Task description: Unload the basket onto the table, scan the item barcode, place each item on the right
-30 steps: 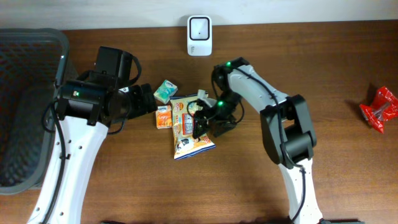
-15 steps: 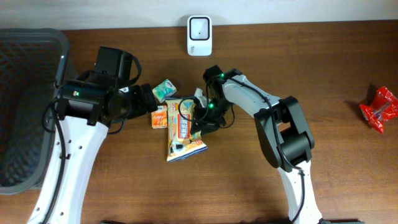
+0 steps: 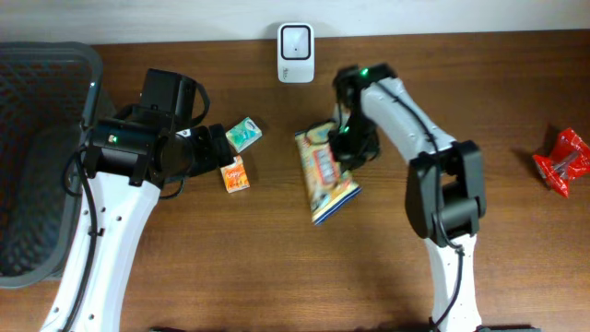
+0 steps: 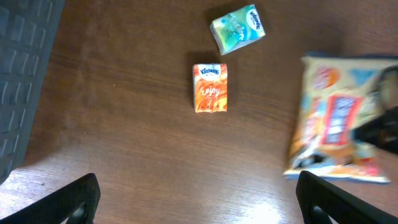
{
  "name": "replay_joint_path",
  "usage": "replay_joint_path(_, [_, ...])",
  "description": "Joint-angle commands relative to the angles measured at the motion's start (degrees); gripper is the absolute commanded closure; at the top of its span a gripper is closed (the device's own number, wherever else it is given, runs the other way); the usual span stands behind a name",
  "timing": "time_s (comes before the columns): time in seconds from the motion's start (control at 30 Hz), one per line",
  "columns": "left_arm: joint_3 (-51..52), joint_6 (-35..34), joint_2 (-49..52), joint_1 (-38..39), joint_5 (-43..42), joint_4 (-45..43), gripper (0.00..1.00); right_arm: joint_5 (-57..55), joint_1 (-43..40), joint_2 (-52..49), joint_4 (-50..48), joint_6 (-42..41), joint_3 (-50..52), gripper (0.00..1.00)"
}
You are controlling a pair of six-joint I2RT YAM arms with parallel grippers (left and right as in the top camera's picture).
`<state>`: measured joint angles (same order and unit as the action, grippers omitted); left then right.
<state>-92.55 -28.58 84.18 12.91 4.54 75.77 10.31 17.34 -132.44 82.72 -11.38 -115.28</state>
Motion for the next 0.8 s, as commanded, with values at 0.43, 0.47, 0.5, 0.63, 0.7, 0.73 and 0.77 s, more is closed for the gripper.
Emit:
replay_joint_path(0.43, [0.07, -0.72, 0.13, 0.07, 0.20, -0.09, 0.01, -47.30, 1.92, 4.46, -0.17, -24.30, 2.29, 0.96])
replay_joint_path(0.47, [0.07, -0.72, 0.13, 0.07, 0.20, -0.09, 0.01, -46.07, 2.51, 4.46, -1.20, -24.30, 3.30, 0.96])
replay_joint_path(0.5, [0.07, -0.72, 0.13, 0.07, 0.20, -0.09, 0.01, -44.22, 3.41, 4.46, -2.36, -24.28, 4.33, 0.96])
replay_joint_path(0.63, [0.07, -0.72, 0.13, 0.07, 0.20, -0.07, 0.01, -38.40, 7.48, 4.46, -5.77, -24.28, 6.60, 0.96])
replay_joint_path(0.7, [0.07, -0.72, 0.13, 0.07, 0.20, -0.07, 0.01, -34.71, 10.49, 4.46, -6.67, -24.26, 6.75, 0.95])
replay_joint_path(0.73, [0.07, -0.72, 0.13, 0.07, 0.20, -0.07, 0.01, -33.44, 11.30, 4.46, -6.73, -24.26, 6.69, 0.92])
replay_joint_path(0.77, [0.07, -0.72, 0.13, 0.07, 0.20, -0.09, 0.01, -31.87, 12.02, 4.48, -6.67, -23.98, 6.43, 0.86])
